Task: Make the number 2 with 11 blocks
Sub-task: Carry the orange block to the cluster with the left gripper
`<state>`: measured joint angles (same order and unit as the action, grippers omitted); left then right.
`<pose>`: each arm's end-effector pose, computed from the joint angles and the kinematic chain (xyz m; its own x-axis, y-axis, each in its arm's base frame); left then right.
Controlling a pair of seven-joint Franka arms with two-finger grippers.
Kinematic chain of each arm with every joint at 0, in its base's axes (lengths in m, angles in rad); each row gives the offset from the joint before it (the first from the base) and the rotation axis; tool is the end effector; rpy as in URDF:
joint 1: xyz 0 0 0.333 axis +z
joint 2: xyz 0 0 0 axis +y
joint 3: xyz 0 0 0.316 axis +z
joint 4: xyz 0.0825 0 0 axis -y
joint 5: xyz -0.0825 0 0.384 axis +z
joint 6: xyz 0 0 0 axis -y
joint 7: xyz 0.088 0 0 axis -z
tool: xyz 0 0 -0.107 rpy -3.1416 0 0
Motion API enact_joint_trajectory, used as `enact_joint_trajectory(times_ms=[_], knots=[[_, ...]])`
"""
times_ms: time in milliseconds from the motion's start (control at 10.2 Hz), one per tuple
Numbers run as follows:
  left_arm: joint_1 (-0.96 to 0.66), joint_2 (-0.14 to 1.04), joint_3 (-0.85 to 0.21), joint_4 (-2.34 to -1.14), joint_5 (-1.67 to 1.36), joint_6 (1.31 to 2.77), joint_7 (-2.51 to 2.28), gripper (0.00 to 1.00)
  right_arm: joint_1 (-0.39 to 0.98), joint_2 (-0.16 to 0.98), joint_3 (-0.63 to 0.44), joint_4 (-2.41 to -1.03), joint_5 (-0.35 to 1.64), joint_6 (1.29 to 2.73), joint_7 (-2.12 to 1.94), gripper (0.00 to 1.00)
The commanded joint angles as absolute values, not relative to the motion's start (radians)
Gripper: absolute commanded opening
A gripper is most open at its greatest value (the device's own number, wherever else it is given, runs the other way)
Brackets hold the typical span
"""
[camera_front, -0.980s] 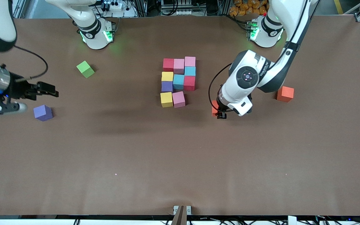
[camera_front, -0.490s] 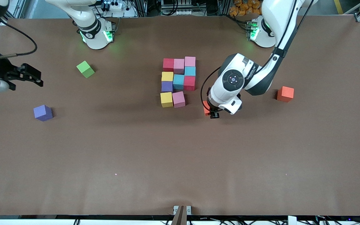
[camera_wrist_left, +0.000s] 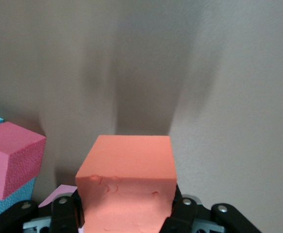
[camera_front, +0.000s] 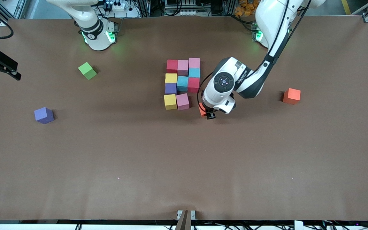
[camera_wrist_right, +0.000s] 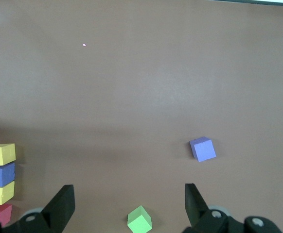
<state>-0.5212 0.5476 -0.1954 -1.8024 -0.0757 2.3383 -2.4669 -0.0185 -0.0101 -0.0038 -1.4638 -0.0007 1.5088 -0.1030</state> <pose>0.4984 -0.4231 0.2468 -0.2616 0.9611 -0.0889 0.9600 0.2496 -0.1270 0.5447 -0.0122 0.6746 0.9952 0.0806 0.0547 0.0804 -0.9967 0.0063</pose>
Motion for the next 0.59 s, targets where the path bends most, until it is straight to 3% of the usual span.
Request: enact_joint_trajectory(times_ms=[0,490], knots=[[-0.548,0.569,-0.189,-1.793,-0.077,2.365,-2.503,0.29,-0.035,0.011,0.008,-1.439,-0.014,1.494,-0.101,1.00],[-0.592,0.607,-0.187,-1.812,-0.077,2.444,-2.520,0.29,-0.046,0.009,0.011,-1.489,0.008,1.617,-0.101,1.00]])
